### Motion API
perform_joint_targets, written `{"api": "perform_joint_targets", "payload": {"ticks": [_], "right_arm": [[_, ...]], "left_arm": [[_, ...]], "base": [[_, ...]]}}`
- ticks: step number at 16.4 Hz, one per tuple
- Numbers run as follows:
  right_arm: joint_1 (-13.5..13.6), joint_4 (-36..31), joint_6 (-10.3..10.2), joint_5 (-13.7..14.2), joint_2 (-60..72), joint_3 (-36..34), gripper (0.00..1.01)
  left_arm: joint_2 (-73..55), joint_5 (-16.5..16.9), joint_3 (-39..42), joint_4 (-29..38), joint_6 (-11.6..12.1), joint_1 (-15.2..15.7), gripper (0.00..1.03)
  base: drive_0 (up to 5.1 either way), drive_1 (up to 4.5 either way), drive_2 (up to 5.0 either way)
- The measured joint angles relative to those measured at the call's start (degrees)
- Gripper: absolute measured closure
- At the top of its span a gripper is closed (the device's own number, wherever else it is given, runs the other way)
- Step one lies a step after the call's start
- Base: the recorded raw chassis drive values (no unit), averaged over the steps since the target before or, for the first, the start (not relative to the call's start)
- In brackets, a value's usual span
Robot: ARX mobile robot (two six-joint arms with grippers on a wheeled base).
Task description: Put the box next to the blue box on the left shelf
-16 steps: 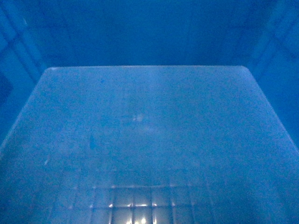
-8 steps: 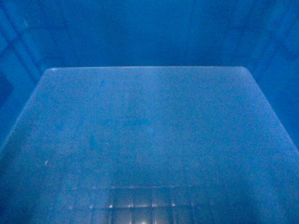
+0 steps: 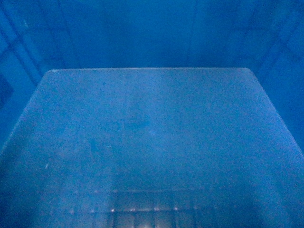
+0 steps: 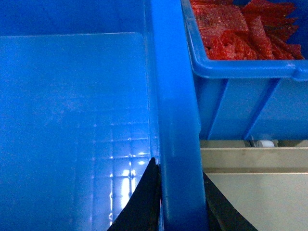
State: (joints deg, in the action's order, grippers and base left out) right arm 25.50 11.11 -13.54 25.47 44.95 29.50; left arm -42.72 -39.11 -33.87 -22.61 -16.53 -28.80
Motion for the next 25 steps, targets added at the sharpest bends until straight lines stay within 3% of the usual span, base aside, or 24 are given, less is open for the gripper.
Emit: {"api": "perform_joint_targets", "payload": {"ticks": [8, 25], "right_arm": [[0.0, -0.07, 0.02, 0.02, -0.04, 0.0, 0.9], [0.0, -0.02, 0.02, 0.02, 0.31, 0.0, 0.9]], "left_arm": [[0.0, 0.0, 0.0, 0.13, 0.0, 0.0, 0.89], [-0.24, -0.02, 0.0, 0.04, 0.02, 0.0, 0.89]], "base": [[0.0, 4.2, -4.2], [0.0, 0.0, 0.0]]}}
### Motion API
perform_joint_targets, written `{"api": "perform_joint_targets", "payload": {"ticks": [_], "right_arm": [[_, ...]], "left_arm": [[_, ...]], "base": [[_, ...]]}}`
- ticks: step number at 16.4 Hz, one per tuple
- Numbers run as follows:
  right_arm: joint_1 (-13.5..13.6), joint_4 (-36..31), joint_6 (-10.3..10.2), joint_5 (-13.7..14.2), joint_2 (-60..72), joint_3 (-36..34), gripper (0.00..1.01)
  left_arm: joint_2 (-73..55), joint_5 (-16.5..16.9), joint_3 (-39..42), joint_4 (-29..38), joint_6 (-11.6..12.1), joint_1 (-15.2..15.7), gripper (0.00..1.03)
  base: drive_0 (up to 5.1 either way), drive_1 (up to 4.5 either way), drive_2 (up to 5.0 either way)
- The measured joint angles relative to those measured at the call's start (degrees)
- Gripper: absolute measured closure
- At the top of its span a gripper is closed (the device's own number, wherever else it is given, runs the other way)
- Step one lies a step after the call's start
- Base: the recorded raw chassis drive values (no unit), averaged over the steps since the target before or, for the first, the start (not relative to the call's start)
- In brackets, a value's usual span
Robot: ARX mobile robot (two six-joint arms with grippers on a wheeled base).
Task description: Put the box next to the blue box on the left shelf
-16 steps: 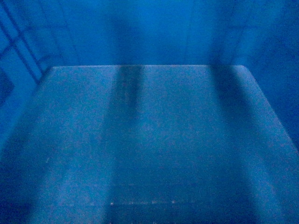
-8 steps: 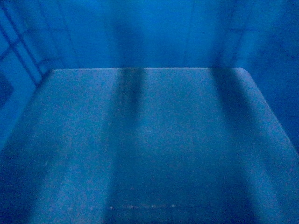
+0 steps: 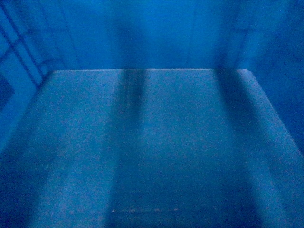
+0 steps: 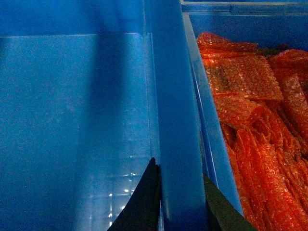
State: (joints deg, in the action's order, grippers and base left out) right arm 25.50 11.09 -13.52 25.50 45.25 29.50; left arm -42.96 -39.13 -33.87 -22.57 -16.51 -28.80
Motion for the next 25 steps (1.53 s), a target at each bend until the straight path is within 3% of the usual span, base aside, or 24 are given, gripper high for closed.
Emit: {"api": "perform_joint_targets", "payload": {"ticks": [18, 19, 20, 22, 23, 25], "right_arm": [[0.0, 0.0, 0.0, 0.0, 0.0, 0.0, 0.9], [0.17, -1.73, 0.74, 0.96, 0.02, -0.35, 0.9], [2.54, -8.98, 4.7, 5.92, 0.0, -3.34, 0.9], [3.41, -14.01, 7.5, 11.23, -0.07, -4.11, 0.88], [3.56, -14.21, 8.07, 11.39, -0.5, -3.58, 0.88], [4.46, -11.04, 6.6, 10.69, 0.28, -1.88, 0.88]], "left_arm": [[0.0, 0.0, 0.0, 0.0, 0.0, 0.0, 0.89], [0.0, 0.0, 0.0, 0.0, -0.02, 0.0, 0.89], [0.0, -0.85, 0.24, 1.31, 0.0, 0.0, 0.89], [1.95, -6.95, 4.59, 14.62, 8.28, -1.84, 0.89], [2.27, -7.58, 4.48, 16.31, 10.69, -1.81, 0.89], [2.95, -6.73, 2.6, 13.11, 12.09, -0.24, 0.89]], "base": [[0.0, 0.0, 0.0], [0.0, 0.0, 0.0], [0.0, 0.0, 0.0], [0.0, 0.0, 0.0], [0.0, 0.0, 0.0], [0.0, 0.0, 0.0]]}}
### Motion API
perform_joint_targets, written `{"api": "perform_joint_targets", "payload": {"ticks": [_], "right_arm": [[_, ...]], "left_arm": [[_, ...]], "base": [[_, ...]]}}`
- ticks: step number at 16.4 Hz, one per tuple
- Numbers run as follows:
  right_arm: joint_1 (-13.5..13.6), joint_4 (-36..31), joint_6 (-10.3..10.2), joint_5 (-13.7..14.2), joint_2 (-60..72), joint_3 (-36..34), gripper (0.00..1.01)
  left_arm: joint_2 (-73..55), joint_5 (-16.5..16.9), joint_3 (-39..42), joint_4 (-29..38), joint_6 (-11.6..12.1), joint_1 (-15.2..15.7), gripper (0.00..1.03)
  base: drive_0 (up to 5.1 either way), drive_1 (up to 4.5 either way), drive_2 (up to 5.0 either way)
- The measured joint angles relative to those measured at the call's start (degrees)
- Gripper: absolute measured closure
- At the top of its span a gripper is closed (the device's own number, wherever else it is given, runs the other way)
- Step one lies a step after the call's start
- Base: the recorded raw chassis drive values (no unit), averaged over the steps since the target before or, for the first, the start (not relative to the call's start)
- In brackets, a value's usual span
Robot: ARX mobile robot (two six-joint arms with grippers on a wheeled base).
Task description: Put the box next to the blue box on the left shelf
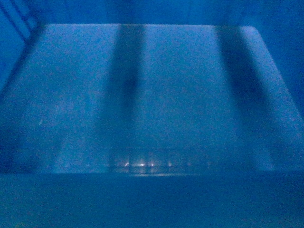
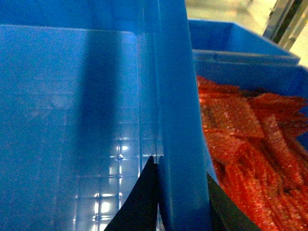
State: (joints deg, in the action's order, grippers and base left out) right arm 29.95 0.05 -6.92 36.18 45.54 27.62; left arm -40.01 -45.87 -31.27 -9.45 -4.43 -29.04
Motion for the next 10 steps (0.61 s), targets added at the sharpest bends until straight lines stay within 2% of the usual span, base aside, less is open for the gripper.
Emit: {"api": "perform_joint_targets", "payload": {"ticks": [1, 2, 3, 5, 7, 9, 10], "right_arm": [[0.48, 2.8, -1.84, -0.76, 1.33, 1.36, 0.88], [0.42, 7.32, -4.37, -3.37, 4.09, 3.98, 0.88], [0.24, 9.66, -6.45, -5.38, 6.58, 5.68, 0.88], [-1.31, 8.92, -8.61, -8.61, 11.61, 7.45, 0.89], [-2.45, 10.14, -9.64, -11.32, 15.52, 11.02, 0.91], [-3.3, 9.35, -10.34, -13.07, 19.71, 12.68, 0.91], [-3.48, 8.96, -10.58, -13.75, 21.92, 12.79, 0.91]], "left_arm": [[-0.44, 1.88, -1.01, -2.86, -0.09, 2.21, 0.89], [-1.92, 5.31, -3.17, -7.48, -0.46, 5.75, 0.89], [-3.8, 8.85, -4.7, -9.53, 0.22, 9.14, 0.89], [-8.83, 16.98, -6.05, -7.67, 2.16, 16.46, 0.89], [-14.27, 23.74, -9.6, -7.37, 3.43, 22.08, 0.89], [-18.01, 27.04, -10.43, -5.7, 4.31, 25.14, 0.89], [-20.0, 27.47, -10.43, -5.62, 4.42, 25.55, 0.89]], "base": [[0.0, 0.0, 0.0], [0.0, 0.0, 0.0], [0.0, 0.0, 0.0], [0.0, 0.0, 0.0], [0.0, 0.0, 0.0], [0.0, 0.0, 0.0], [0.0, 0.0, 0.0]]}}
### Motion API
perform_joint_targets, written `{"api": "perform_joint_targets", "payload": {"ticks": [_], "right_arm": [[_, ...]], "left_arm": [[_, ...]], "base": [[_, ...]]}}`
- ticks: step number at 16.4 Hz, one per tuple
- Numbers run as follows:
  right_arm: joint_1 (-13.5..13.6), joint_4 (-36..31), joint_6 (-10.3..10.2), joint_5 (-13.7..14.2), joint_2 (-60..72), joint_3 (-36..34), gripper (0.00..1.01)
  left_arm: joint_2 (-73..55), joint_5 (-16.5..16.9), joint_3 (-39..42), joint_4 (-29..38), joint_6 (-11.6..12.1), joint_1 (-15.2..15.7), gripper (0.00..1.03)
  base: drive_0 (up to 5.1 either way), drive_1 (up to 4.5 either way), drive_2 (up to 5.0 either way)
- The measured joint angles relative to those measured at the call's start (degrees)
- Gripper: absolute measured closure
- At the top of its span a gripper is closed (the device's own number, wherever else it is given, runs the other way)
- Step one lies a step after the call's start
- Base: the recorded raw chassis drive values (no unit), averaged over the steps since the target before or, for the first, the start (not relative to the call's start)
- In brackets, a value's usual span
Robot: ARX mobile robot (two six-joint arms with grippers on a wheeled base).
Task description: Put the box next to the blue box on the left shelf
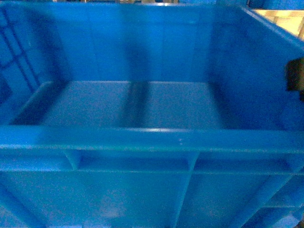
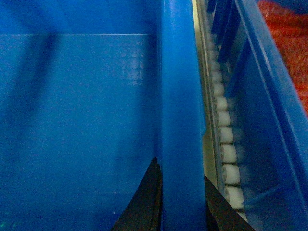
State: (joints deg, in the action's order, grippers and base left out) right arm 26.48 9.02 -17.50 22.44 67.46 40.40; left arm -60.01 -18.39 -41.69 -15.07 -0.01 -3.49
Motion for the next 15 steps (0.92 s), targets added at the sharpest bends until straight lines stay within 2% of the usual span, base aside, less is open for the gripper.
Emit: {"api": "perform_joint_targets", "payload": {"ticks": [2, 5, 8, 9, 10, 11, 13, 14, 15], "right_arm": [[-0.7, 1.27, -1.2, -1.09, 3.76, -0.02, 0.91], [-1.18, 0.63, -1.7, -1.51, 6.54, -0.37, 0.91], [-1.33, 1.49, -2.73, -2.69, 8.26, -0.26, 0.91], [-0.94, 2.97, -3.04, -1.84, 8.28, 0.17, 0.92], [-0.63, 3.61, -3.87, -1.9, 8.17, 0.22, 0.92], [-0.2, 3.8, -3.32, -1.4, 7.98, 0.24, 0.84], [-0.37, 1.03, -1.99, 1.36, 6.93, -0.07, 0.63], [-0.37, -4.59, -2.27, 1.22, 4.79, -0.57, 0.52], [0.35, -9.53, -1.7, 3.1, 1.97, -0.37, 0.37]], "left_arm": [[-4.26, 0.7, 0.55, -0.02, 0.04, 0.0, 0.89], [-7.67, 1.31, 1.57, 1.53, -0.85, -0.02, 0.9], [-9.68, 2.1, 1.66, 2.29, 0.04, 1.05, 0.9], [-10.38, 2.91, 1.66, 2.25, -0.31, 1.22, 0.87], [-10.6, 0.39, 1.66, 2.73, -1.07, 0.87, 0.77], [-10.54, -0.98, 1.22, 3.13, -1.7, 0.81, 0.67], [-8.92, -4.92, -0.04, 8.5, -3.28, 0.76, 0.47], [-6.6, -6.73, -0.66, 13.22, -4.52, 0.63, 0.36], [-3.78, -8.17, -1.57, 16.13, -4.9, -0.87, 0.22]], "base": [[0.0, 0.0, 0.0], [0.0, 0.0, 0.0], [0.0, 0.0, 0.0], [0.0, 0.0, 0.0], [0.0, 0.0, 0.0], [0.0, 0.0, 0.0], [0.0, 0.0, 0.0], [0.0, 0.0, 0.0], [0.0, 0.0, 0.0]]}}
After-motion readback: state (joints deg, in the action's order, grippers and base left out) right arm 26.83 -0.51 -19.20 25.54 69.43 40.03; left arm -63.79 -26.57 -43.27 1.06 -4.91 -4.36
